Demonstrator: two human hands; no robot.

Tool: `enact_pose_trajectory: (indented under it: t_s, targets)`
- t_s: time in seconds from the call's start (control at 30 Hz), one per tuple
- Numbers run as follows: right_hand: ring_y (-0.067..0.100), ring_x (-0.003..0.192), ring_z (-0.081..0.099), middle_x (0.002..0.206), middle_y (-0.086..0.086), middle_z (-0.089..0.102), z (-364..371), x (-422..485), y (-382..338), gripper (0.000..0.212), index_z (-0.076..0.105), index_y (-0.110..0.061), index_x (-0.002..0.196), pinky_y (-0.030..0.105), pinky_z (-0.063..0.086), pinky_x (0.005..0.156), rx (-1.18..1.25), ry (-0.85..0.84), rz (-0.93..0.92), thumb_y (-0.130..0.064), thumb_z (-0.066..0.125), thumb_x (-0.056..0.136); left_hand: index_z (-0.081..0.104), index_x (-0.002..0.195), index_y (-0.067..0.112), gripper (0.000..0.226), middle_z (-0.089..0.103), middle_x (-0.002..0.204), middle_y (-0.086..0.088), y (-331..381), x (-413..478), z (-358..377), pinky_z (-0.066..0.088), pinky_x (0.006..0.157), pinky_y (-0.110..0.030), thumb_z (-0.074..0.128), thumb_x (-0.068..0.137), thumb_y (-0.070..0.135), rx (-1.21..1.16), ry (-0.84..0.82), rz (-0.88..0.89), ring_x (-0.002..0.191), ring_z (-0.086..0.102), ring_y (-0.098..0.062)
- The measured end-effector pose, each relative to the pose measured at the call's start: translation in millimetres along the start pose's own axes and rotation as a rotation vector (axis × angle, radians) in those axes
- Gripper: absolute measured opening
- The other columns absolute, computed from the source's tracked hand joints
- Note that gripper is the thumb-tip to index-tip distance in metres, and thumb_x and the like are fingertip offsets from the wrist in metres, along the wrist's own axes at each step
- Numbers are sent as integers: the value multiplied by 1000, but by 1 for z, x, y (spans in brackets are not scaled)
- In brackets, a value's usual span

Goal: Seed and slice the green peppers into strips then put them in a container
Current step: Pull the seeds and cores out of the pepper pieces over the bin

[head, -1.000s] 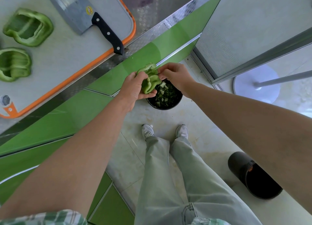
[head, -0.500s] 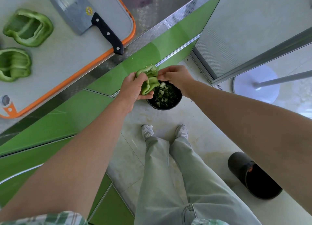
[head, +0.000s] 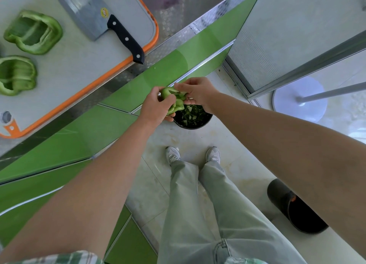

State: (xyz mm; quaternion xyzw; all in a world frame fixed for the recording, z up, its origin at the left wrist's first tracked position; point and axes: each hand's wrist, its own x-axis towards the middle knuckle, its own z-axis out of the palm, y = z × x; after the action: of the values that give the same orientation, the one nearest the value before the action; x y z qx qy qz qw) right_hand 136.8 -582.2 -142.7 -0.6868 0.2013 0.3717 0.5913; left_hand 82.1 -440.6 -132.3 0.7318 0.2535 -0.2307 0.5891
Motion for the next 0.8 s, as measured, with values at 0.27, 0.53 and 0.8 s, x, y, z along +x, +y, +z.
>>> enact_pose_trajectory:
  t_s: [0.27, 0.53, 0.8]
  targets:
    - [20, 66, 62, 87, 6, 68, -18, 17, 27, 14, 69, -14, 93, 29, 57, 64, -192, 260, 38, -6, 58, 89, 56, 104, 7, 14, 64, 83, -13, -2, 0, -5, 56, 53, -32, 56, 90, 13, -130, -18, -75, 62, 62, -27]
    - [10, 66, 63, 85, 5, 70, 2, 2, 2, 25, 71, -11, 99, 24, 57, 72, -183, 28, -203, -33, 62, 92, 58, 93, 5, 11, 62, 74, -14, 6, 1, -2, 53, 46, -27, 50, 92, 13, -205, -28, -107, 52, 60, -23]
    - [18, 66, 67, 85, 12, 71, -17, 11, 12, 21, 63, 0, 107, 28, 58, 66, -70, 163, -65, -11, 47, 99, 58, 87, 5, 18, 59, 75, -16, 6, 3, -6, 47, 43, -23, 47, 91, 18, -238, -17, -174, 49, 59, -23]
